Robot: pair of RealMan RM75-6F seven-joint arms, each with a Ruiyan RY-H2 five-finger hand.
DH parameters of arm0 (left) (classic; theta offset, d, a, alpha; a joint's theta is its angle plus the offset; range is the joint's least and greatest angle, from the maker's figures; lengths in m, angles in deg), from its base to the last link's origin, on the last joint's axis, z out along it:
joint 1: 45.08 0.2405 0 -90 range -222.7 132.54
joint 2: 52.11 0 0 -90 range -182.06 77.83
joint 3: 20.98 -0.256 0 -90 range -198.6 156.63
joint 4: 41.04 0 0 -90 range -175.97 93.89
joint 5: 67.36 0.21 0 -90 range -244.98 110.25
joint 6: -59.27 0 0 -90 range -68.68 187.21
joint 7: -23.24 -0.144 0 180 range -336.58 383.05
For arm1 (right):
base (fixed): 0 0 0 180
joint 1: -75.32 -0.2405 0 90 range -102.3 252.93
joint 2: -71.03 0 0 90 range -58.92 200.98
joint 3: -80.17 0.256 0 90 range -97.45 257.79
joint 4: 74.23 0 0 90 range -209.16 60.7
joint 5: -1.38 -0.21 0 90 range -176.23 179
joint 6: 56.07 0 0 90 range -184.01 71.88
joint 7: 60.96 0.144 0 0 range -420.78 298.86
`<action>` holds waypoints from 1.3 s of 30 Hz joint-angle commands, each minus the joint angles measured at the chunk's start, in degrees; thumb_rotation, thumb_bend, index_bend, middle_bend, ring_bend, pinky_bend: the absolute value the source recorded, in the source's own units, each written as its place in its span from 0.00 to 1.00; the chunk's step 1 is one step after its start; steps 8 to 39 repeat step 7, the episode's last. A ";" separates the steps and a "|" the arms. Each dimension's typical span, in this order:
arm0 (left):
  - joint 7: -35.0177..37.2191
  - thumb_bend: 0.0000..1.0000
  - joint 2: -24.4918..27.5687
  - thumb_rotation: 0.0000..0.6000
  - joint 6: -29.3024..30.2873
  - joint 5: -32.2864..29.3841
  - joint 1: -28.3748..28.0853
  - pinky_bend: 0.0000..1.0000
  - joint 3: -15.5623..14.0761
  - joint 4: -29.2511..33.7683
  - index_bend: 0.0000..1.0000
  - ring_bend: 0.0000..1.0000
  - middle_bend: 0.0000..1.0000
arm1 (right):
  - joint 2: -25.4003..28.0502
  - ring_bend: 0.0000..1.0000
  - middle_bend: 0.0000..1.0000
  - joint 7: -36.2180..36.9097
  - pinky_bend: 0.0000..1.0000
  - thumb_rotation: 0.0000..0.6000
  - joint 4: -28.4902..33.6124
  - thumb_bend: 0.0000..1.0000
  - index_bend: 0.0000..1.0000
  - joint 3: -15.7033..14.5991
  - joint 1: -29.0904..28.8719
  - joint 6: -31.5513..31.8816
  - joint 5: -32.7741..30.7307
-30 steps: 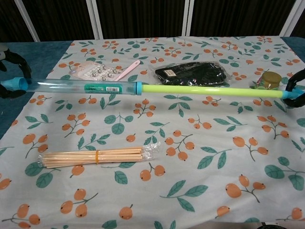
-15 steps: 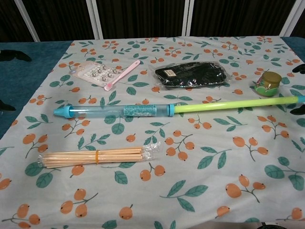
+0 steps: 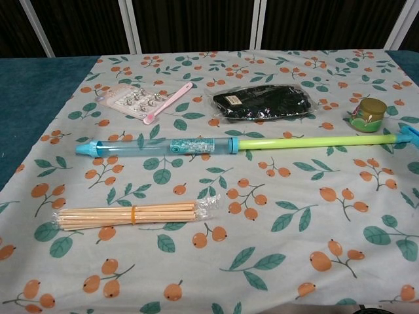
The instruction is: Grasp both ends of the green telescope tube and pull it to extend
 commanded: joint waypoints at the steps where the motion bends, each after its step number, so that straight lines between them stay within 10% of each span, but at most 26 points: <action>1: 6.31 0.09 1.62 1.00 6.62 6.11 5.85 0.05 -3.12 -5.37 0.01 0.00 0.00 | 4.82 0.00 0.00 6.18 0.16 1.00 -1.11 0.04 0.00 -4.75 6.06 6.99 8.98; 39: 9.93 0.09 0.38 1.00 10.78 9.17 10.12 0.04 -3.97 -11.99 0.00 0.00 0.00 | 5.31 0.00 0.00 9.61 0.16 1.00 -3.81 0.04 0.00 -6.44 9.77 12.06 15.71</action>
